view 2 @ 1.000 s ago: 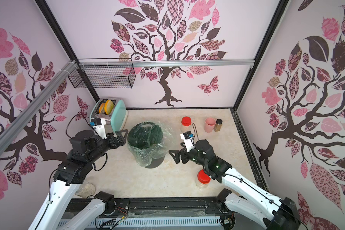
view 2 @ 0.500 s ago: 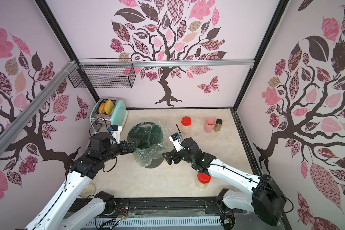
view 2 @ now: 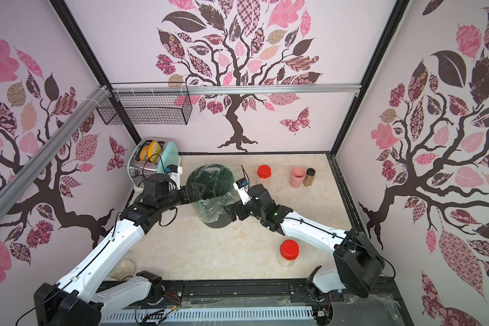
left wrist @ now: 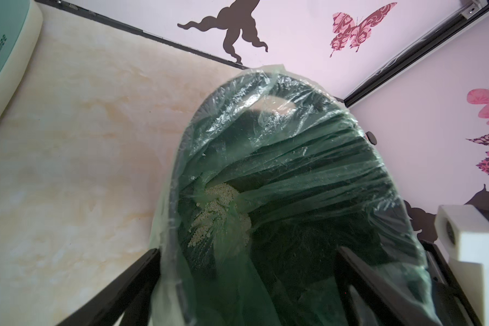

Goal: Empty expired oatmeal from jars
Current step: Move the trash bin to the center of the board.

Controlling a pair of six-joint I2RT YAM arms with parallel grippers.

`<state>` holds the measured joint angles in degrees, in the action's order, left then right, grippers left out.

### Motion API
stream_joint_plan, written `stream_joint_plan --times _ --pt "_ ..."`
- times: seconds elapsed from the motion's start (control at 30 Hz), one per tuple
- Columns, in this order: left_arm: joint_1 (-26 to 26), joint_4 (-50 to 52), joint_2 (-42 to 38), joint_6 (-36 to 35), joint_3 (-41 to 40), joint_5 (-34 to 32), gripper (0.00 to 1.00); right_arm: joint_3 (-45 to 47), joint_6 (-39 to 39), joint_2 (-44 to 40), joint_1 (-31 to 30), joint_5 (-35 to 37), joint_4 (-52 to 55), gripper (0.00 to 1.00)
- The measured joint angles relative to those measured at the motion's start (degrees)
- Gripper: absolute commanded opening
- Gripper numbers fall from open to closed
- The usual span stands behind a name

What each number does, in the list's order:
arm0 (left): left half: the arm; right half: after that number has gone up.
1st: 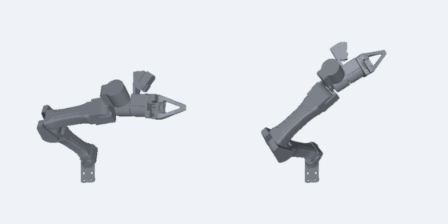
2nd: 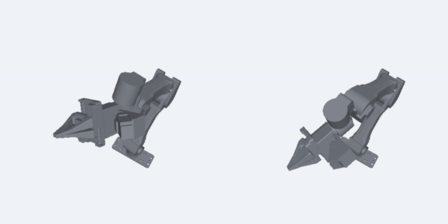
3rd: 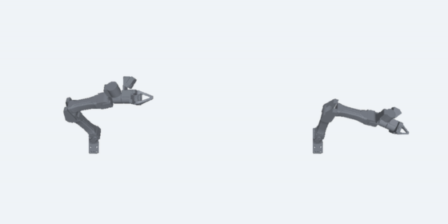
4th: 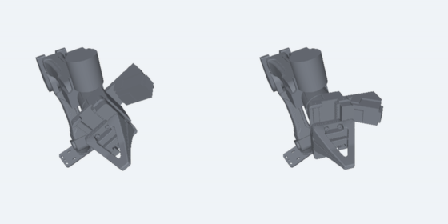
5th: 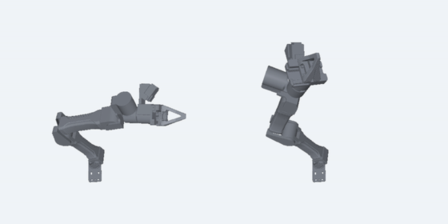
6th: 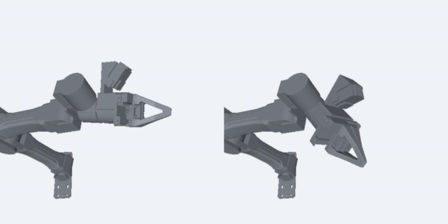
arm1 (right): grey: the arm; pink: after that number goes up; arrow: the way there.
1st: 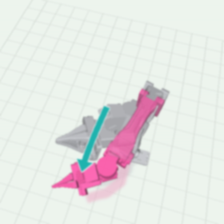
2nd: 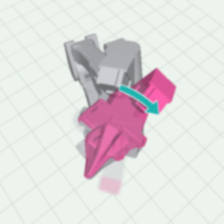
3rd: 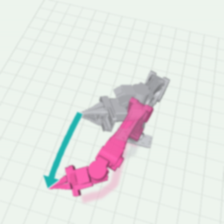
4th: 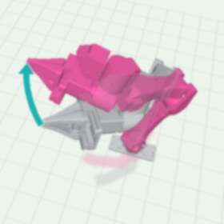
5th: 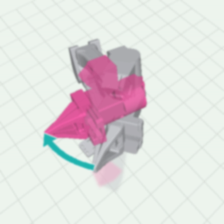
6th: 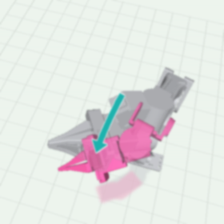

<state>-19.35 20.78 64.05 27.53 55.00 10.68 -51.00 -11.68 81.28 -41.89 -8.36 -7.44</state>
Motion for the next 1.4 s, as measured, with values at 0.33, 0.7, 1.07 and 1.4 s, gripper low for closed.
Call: stream_joint_plan --times 0.33,0.7,1.07,1.4 --pt "0.33 -7.52 10.95 2.56 3.41 -3.08 0.98 -6.84 -2.27 8.17 6.05 0.17 -1.42 1.00" --pt "4.70 -7.39 10.80 3.54 4.55 -5.09 0.98 -9.46 -4.24 10.47 8.96 1.05 1.01 1.00" --pt "-4.72 -2.71 -5.49 -1.57 2.91 -8.61 0.98 -9.81 -9.86 -6.49 8.87 6.95 22.64 1.00" --pt "-11.26 -3.69 -6.19 -2.49 -4.68 -4.81 0.98 -8.04 -11.78 -23.28 8.87 14.53 51.60 1.00"
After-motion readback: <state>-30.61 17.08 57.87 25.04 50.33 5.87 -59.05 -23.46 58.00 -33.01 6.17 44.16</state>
